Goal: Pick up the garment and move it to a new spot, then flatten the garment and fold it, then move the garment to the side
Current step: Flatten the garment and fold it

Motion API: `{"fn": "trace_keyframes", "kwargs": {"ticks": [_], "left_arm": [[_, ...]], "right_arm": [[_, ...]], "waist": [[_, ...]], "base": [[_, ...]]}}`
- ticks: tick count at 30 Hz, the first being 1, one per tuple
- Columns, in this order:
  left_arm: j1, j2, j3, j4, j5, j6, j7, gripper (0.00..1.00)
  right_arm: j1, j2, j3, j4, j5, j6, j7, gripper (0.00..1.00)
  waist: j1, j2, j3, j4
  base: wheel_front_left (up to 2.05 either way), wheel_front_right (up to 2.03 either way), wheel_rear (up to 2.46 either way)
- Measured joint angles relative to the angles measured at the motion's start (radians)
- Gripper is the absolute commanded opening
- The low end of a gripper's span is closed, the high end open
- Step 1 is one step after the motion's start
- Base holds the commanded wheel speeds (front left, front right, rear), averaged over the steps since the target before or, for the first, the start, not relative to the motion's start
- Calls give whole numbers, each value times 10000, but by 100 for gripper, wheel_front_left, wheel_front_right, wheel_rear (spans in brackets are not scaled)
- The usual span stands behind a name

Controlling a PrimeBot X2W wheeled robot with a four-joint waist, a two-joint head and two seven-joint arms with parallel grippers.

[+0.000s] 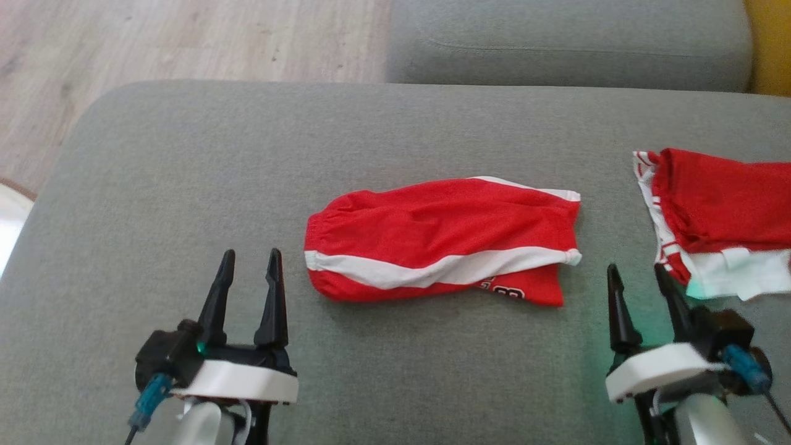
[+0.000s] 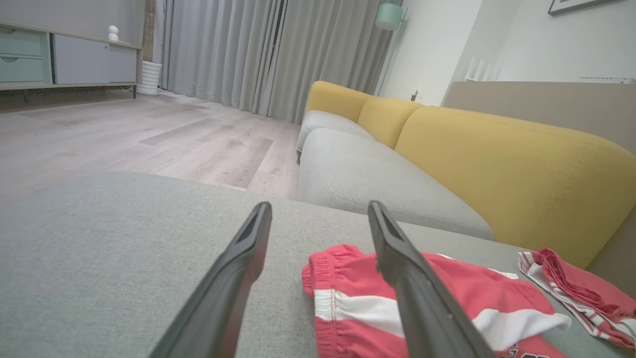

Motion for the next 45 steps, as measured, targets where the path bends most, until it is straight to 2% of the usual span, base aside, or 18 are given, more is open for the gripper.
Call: {"fn": "trace_keyframes", "kwargs": {"ticks": [7,12,17,22,28,45], "left_arm": [[70,2,-84,370,4,-17,0,100],[-68,25,-675,1317,180,-100,2,100],[-1032,119,-1225,2579,245,-104,280,100],[-2077,123,-1363,3507,25,-104,391,100],[-2617,128,-1515,4527,-40,-176,458,100],[-3136,107,-1620,5632,-593,-176,282,100]], "right_arm": [[296,56,408,-577,245,0,-13,100],[248,58,483,-786,263,0,21,100],[243,58,433,-886,380,0,125,100],[214,58,497,-993,431,0,196,100],[13,59,502,-997,431,0,196,100],[-1,59,489,-982,430,0,196,100]], "waist": [[0,0,-44,-331],[1,0,78,-426],[2,0,355,-469],[3,0,659,-578],[3,0,847,-723],[2,0,887,-613]], "base": [[0,0,0],[0,0,0],[0,0,0],[0,0,0],[0,0,0],[0,0,0]]}}
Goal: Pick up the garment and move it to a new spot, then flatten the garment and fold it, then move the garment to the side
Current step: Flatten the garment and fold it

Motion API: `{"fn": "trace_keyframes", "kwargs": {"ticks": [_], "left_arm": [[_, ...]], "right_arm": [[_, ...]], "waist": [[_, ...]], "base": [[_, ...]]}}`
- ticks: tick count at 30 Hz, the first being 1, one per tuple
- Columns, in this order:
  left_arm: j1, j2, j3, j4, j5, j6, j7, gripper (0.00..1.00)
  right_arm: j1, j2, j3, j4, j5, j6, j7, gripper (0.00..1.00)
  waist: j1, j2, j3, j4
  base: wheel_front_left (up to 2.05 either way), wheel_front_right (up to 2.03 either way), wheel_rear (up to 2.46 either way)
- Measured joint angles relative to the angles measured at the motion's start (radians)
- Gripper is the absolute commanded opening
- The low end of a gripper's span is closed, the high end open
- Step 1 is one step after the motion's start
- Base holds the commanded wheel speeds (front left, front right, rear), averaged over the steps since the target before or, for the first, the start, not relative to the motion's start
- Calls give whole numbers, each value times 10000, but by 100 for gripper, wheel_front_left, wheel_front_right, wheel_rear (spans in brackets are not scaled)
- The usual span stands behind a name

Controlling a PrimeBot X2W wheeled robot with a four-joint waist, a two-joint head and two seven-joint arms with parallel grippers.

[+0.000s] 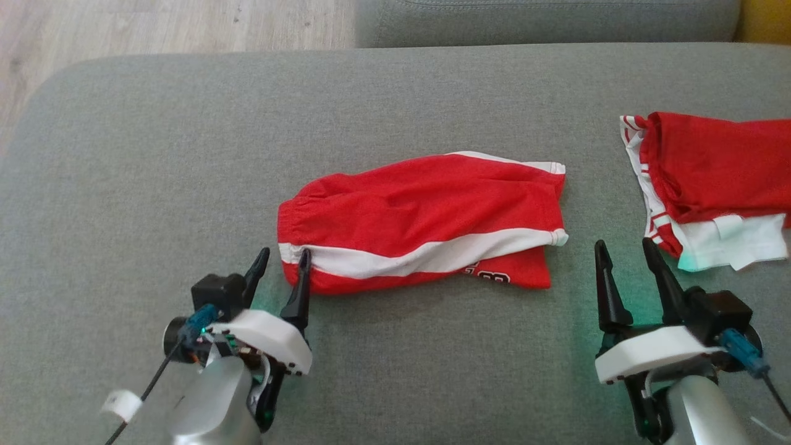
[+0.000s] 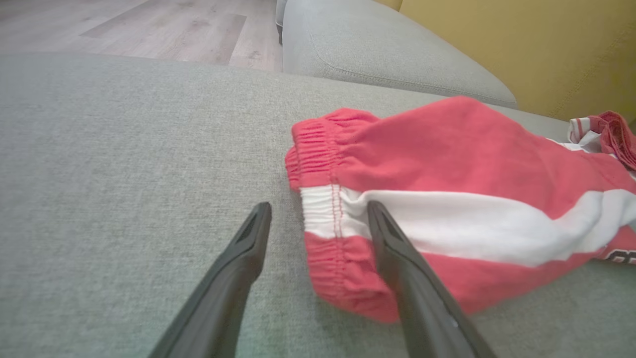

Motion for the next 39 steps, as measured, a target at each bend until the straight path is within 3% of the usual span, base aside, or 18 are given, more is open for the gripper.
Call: {"fn": "trace_keyframes", "kwargs": {"ticks": [7,8,9,10,17,27,39], "left_arm": [[-225,-15,-537,119,-579,0,121,99],[-255,-13,-604,132,-652,0,128,39],[-283,-8,-660,130,-717,0,128,13],[-298,6,-717,130,-775,0,125,0],[-301,142,-880,77,-863,0,-35,0],[-217,203,-903,-330,-859,6,-196,0],[-10,201,-980,-600,-848,90,-198,0]], "right_arm": [[-2,-2,29,12,-2,0,0,100],[-3,0,29,17,-4,0,2,100],[-4,0,27,17,-4,0,2,100],[-4,0,23,19,-4,0,2,100],[-3,-2,79,244,73,0,109,100],[-10,-6,1446,980,803,0,648,100],[-719,-67,1770,1996,903,0,865,100]], "waist": [[0,0,73,-36],[0,0,77,-36],[0,0,79,-35],[0,0,78,-32],[0,0,-47,95],[-1,0,-312,472],[0,0,-261,477]], "base": [[0,0,0],[0,0,0],[0,0,0],[0,0,0],[0,0,0],[0,0,0],[0,0,0]]}}
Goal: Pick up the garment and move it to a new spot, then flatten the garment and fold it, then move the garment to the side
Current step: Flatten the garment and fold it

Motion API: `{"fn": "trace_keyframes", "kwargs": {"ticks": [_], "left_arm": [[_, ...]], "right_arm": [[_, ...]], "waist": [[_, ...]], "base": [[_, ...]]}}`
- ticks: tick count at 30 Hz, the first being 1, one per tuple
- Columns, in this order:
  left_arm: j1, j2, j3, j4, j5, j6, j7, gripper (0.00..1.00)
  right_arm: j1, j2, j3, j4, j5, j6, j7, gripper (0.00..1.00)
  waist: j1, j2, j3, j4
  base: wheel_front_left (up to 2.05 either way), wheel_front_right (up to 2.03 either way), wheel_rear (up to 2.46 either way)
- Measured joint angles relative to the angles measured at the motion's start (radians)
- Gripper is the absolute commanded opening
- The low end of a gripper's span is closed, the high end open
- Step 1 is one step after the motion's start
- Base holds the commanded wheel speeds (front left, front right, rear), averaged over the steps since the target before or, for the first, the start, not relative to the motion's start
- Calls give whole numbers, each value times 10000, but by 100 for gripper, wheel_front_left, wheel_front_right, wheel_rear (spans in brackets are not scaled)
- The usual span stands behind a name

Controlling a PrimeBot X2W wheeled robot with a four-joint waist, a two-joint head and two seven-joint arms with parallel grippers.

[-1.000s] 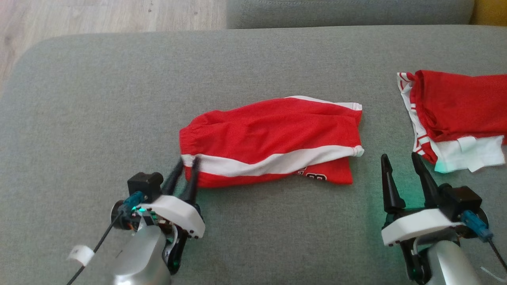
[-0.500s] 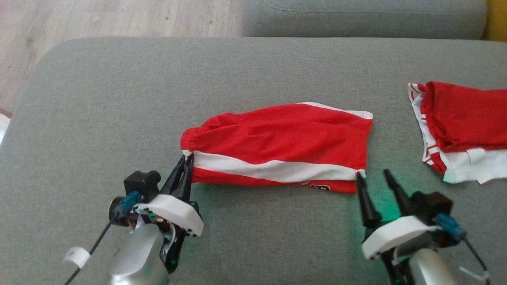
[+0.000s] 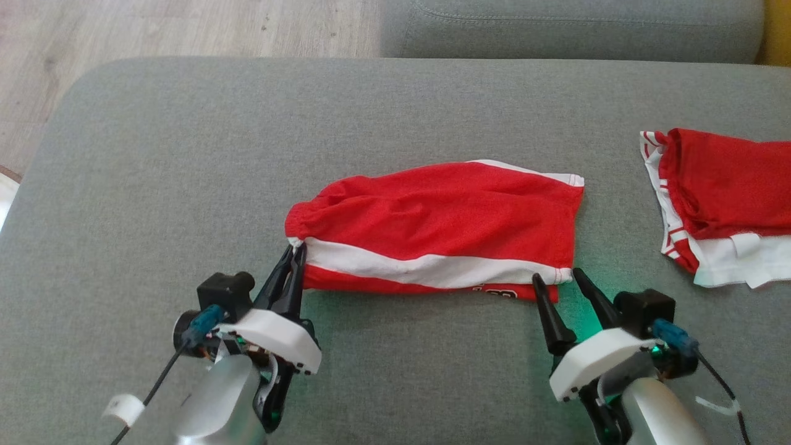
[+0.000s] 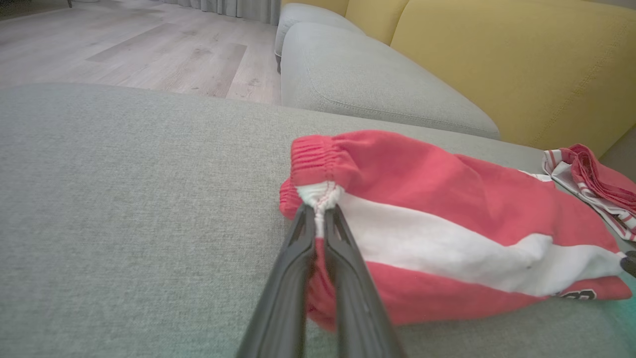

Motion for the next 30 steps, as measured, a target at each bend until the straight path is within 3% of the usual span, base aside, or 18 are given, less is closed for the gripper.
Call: {"fn": "trace_keyframes", "kwargs": {"ticks": [25,26,28,29,30], "left_arm": [[-1,2,-201,-25,-2,0,-10,0],[-1,4,-201,-25,-4,0,-10,0],[-2,4,-209,-25,-4,0,-8,0],[-2,4,-211,-25,-4,0,-10,0],[-2,6,-213,-25,-4,0,-10,0]], "right_arm": [[-686,-29,353,1214,174,0,-382,98],[-693,-27,420,1216,221,0,-380,75],[-693,-27,533,1243,322,0,-380,11],[-693,-27,575,1248,339,0,-380,0],[-693,-27,606,1246,339,0,-380,0]], "waist": [[0,0,16,55],[0,0,18,59],[1,0,21,73],[0,0,14,79],[0,0,5,82]], "base": [[0,0,0],[0,0,0],[0,0,0],[0,0,0],[0,0,0]]}}
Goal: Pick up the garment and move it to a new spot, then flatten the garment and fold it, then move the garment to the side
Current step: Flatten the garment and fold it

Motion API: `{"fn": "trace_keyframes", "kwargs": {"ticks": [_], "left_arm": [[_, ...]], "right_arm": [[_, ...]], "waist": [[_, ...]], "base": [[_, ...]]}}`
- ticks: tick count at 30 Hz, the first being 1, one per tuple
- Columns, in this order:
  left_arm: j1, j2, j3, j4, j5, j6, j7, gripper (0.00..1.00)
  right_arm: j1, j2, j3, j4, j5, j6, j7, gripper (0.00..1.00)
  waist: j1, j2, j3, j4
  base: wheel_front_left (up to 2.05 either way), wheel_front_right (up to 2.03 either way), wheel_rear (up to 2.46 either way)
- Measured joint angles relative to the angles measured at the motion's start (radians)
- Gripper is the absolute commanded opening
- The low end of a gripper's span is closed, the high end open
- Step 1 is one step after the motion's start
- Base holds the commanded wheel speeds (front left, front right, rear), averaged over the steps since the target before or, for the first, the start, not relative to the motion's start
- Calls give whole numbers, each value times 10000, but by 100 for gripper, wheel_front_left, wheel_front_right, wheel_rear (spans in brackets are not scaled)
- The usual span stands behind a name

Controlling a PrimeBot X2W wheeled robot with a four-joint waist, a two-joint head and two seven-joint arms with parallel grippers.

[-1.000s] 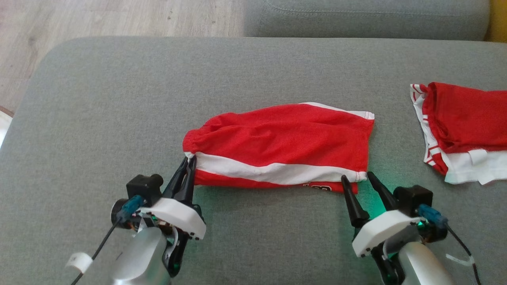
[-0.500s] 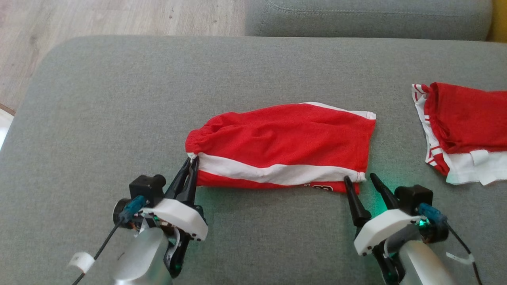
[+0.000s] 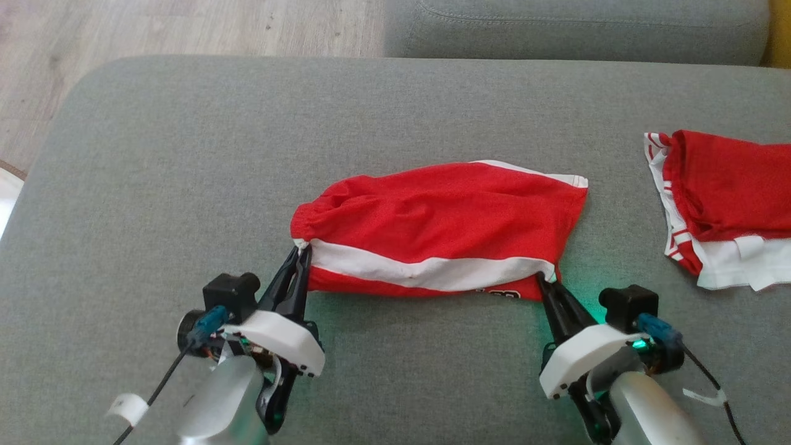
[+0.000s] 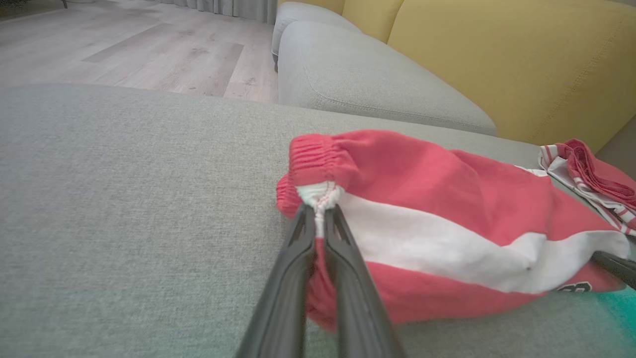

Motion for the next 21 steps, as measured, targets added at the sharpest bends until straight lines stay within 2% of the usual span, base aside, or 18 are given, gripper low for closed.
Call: {"fn": "trace_keyframes", "kwargs": {"ticks": [12,21], "left_arm": [[196,217,54,-395,-2,107,0,0],[228,575,284,-1756,111,364,-2,0]], "right_arm": [[16,-652,-12,-1275,-50,0,-267,0],[18,-1233,-221,-3377,-182,0,775,0]], "waist": [[0,0,-563,-121],[0,0,-1140,-274]], "base": [[0,0,0],[0,0,0]]}}
